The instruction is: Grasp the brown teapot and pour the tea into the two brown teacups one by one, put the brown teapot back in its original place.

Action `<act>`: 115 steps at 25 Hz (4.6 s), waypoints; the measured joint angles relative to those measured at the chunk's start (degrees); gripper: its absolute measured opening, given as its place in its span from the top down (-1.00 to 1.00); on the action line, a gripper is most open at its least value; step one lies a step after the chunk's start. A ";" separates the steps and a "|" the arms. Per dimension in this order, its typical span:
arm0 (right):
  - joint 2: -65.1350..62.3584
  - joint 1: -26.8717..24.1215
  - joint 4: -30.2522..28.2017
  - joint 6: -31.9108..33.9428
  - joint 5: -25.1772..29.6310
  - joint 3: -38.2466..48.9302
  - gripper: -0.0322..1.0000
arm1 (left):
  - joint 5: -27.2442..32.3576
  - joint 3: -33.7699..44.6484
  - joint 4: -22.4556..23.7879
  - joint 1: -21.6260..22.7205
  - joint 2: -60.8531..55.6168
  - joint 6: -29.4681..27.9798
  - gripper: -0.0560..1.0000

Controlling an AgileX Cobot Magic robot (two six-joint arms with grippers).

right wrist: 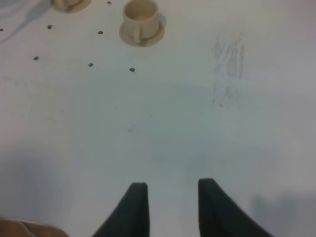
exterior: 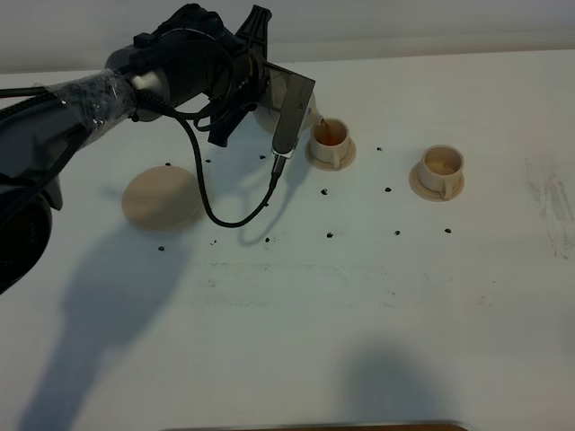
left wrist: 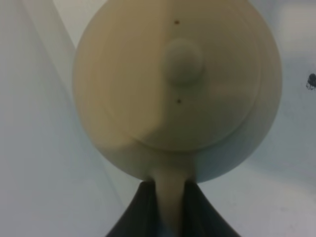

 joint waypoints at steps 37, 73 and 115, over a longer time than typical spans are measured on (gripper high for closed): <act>0.00 0.00 0.00 0.00 0.00 0.00 0.48 | -2.53 0.00 2.96 -0.65 0.00 1.89 0.59; 0.00 0.00 0.00 0.00 0.00 0.00 0.48 | -3.83 0.00 7.40 -1.18 0.00 2.29 0.59; 0.00 0.00 0.00 0.00 0.00 0.00 0.48 | -1.84 0.00 6.69 -1.23 0.00 -3.31 0.59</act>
